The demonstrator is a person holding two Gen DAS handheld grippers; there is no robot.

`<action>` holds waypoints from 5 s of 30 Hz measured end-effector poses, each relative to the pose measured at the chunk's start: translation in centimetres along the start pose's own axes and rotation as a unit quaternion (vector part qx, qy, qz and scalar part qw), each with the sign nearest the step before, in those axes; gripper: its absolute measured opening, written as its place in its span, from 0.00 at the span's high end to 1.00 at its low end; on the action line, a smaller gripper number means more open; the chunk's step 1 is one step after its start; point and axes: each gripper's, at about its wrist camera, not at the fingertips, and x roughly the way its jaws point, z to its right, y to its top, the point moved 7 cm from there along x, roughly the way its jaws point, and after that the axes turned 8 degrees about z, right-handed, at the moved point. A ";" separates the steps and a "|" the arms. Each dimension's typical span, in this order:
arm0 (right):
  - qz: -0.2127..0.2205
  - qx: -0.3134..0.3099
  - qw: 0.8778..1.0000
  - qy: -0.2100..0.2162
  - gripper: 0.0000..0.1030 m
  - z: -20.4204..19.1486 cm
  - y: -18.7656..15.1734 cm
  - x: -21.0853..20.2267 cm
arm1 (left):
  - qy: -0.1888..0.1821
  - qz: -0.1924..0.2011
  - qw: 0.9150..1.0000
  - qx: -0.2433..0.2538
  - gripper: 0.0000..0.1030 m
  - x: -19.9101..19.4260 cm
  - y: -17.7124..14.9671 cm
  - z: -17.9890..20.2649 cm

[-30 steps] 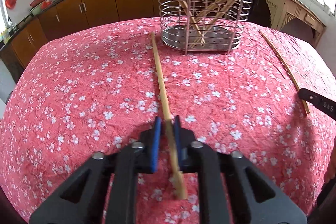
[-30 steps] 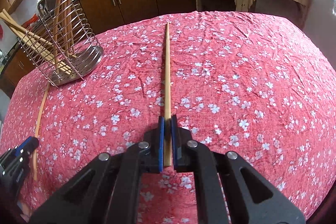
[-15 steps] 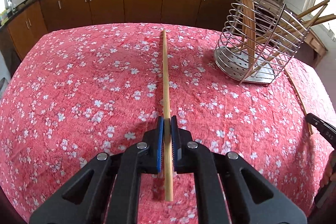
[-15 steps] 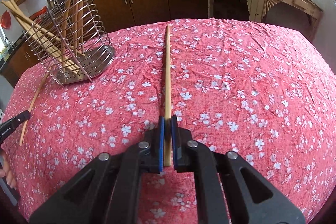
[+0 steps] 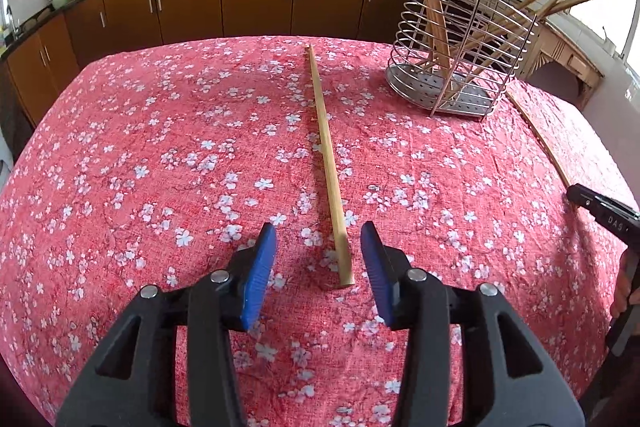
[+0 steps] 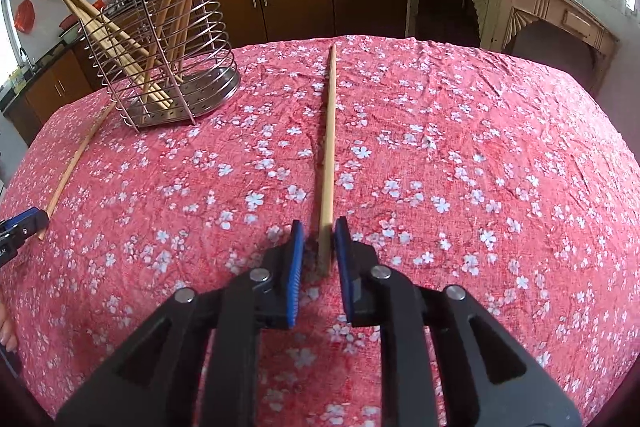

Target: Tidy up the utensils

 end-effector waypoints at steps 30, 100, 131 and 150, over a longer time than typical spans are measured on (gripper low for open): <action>-0.001 -0.008 1.000 -0.005 0.86 -0.2 -0.2 -0.7 | 0.030 -0.009 0.997 0.076 0.80 0.2 -0.8 2.6; 0.092 0.017 0.996 0.001 0.99 1.7 1.7 -7.7 | 0.059 -0.014 0.995 0.082 0.92 0.3 -0.6 2.0; 0.036 0.046 0.997 -0.055 0.67 9.6 -1.7 -5.8 | 0.015 -0.006 0.997 0.071 0.68 -1.8 -2.5 0.9; 0.000 0.028 0.998 -0.048 0.91 8.8 -2.8 -4.3 | 0.016 -0.001 0.997 0.079 0.69 -1.9 -2.9 2.0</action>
